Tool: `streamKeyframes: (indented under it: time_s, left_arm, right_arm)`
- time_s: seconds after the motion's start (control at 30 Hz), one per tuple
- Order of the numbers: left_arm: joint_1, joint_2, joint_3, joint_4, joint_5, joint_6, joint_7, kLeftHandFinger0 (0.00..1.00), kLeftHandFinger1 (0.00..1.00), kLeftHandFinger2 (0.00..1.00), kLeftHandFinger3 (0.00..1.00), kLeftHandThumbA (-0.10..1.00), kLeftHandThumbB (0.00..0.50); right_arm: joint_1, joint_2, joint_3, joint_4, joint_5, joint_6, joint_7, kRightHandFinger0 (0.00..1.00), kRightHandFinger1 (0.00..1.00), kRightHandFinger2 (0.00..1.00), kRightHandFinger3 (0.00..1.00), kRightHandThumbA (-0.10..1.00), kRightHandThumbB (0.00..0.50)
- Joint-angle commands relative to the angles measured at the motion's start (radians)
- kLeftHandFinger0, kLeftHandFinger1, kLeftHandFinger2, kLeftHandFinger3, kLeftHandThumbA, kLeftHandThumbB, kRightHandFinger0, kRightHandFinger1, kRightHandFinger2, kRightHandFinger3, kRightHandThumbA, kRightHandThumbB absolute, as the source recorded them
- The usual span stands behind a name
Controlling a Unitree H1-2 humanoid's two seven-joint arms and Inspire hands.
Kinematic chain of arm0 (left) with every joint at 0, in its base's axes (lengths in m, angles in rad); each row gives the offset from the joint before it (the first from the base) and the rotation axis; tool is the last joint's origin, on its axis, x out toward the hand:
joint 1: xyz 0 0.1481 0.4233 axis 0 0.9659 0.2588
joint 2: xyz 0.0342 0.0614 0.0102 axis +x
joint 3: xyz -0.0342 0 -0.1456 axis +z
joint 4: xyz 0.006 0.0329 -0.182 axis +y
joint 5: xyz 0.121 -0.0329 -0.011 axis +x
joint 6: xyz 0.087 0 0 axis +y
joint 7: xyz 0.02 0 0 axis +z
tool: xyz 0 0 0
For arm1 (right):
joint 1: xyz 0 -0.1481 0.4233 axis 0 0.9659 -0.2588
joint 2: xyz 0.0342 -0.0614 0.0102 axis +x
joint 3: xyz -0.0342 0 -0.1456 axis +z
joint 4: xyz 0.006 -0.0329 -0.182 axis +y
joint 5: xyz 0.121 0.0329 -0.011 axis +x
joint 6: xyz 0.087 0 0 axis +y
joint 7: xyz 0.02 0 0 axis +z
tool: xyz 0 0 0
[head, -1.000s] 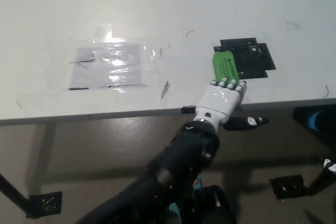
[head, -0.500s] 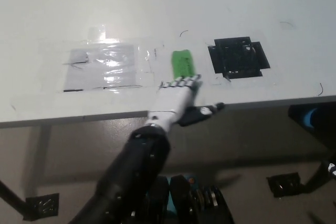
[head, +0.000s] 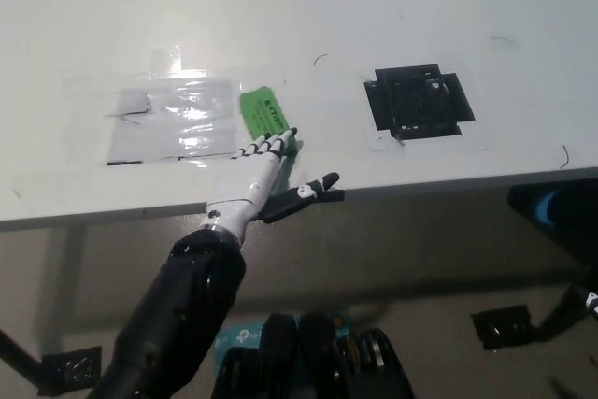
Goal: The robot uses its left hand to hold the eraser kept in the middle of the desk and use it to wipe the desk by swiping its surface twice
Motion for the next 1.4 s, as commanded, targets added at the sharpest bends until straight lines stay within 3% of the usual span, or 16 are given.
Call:
streamKeyframes:
  time_s: [0.0, 0.2, 0.4, 0.5, 0.57, 0.7, 0.77, 0.87, 0.9, 0.97, 1.07, 1.17, 1.37]
  left_arm:
    - [0.204, 0.133, 0.033, 0.140, -0.095, 0.154, -0.225, 1.00, 1.00, 1.00, 1.00, 1.00, 0.441]
    - [0.237, 0.179, 0.032, 0.128, -0.109, 0.164, -0.245, 1.00, 1.00, 1.00, 1.00, 1.00, 0.495]
    - [0.270, 0.225, 0.035, 0.115, -0.114, 0.173, -0.235, 1.00, 1.00, 1.00, 1.00, 1.00, 0.447]
    - [0.274, 0.245, 0.037, 0.130, -0.122, 0.149, -0.226, 1.00, 1.00, 1.00, 1.00, 1.00, 0.450]
    - [0.276, 0.255, 0.036, 0.150, -0.123, 0.140, -0.218, 1.00, 1.00, 1.00, 1.00, 1.00, 0.499]
    - [0.294, 0.266, 0.044, 0.152, -0.131, 0.143, -0.217, 1.00, 1.00, 1.00, 1.00, 1.00, 0.499]
    - [0.306, 0.270, 0.048, 0.140, -0.131, 0.144, -0.215, 1.00, 1.00, 1.00, 1.00, 1.00, 0.470]
    - [0.316, 0.277, 0.052, 0.136, -0.122, 0.149, -0.204, 1.00, 1.00, 1.00, 1.00, 1.00, 0.463]
    - [0.321, 0.281, 0.056, 0.133, -0.126, 0.144, -0.199, 1.00, 1.00, 1.00, 1.00, 1.00, 0.492]
    - [0.329, 0.289, 0.054, 0.130, -0.120, 0.151, -0.198, 1.00, 1.00, 1.00, 1.00, 1.00, 0.499]
    - [0.340, 0.294, 0.073, 0.135, -0.135, 0.142, -0.184, 1.00, 1.00, 1.00, 1.00, 1.00, 0.470]
    - [0.343, 0.304, 0.063, 0.130, -0.127, 0.131, -0.193, 1.00, 1.00, 1.00, 1.00, 1.00, 0.500]
    - [0.322, 0.287, 0.051, 0.120, -0.122, 0.135, -0.198, 1.00, 1.00, 1.00, 1.00, 1.00, 0.500]
  right_arm:
    - [-0.006, -0.029, -0.009, -0.052, -0.004, -0.018, -0.003, 1.00, 1.00, 1.00, 1.00, 1.00, 0.017]
    - [-0.008, -0.024, -0.017, -0.056, 0.008, -0.006, -0.003, 1.00, 1.00, 1.00, 1.00, 1.00, 0.025]
    - [-0.007, -0.024, -0.014, -0.058, -0.001, -0.001, -0.007, 1.00, 1.00, 1.00, 1.00, 1.00, 0.026]
    - [-0.012, -0.034, -0.018, -0.056, -0.003, -0.001, -0.006, 1.00, 1.00, 1.00, 1.00, 1.00, 0.021]
    - [-0.012, -0.032, -0.021, -0.060, 0.003, 0.005, -0.005, 1.00, 1.00, 1.00, 1.00, 1.00, 0.021]
    - [-0.007, -0.036, -0.019, -0.056, 0.006, -0.009, 0.003, 1.00, 1.00, 1.00, 1.00, 1.00, 0.014]
    - [-0.008, -0.036, -0.019, -0.055, 0.002, -0.008, 0.000, 1.00, 1.00, 1.00, 1.00, 1.00, 0.030]
    - [-0.008, -0.033, -0.020, -0.053, -0.001, -0.009, -0.005, 1.00, 1.00, 1.00, 1.00, 1.00, 0.025]
    - [-0.006, -0.034, -0.020, -0.054, 0.002, -0.015, -0.001, 1.00, 1.00, 1.00, 1.00, 1.00, 0.028]
    - [-0.004, -0.036, -0.023, -0.060, 0.003, -0.004, -0.001, 1.00, 1.00, 1.00, 1.00, 1.00, 0.031]
    - [-0.004, -0.041, -0.028, -0.057, 0.006, -0.007, 0.000, 1.00, 1.00, 1.00, 1.00, 1.00, 0.028]
    - [-0.005, -0.036, -0.027, -0.050, 0.004, -0.007, -0.003, 1.00, 1.00, 1.00, 1.00, 1.00, 0.028]
    - [-0.009, -0.032, -0.030, -0.051, 0.006, -0.006, -0.005, 1.00, 1.00, 1.00, 1.00, 1.00, 0.028]
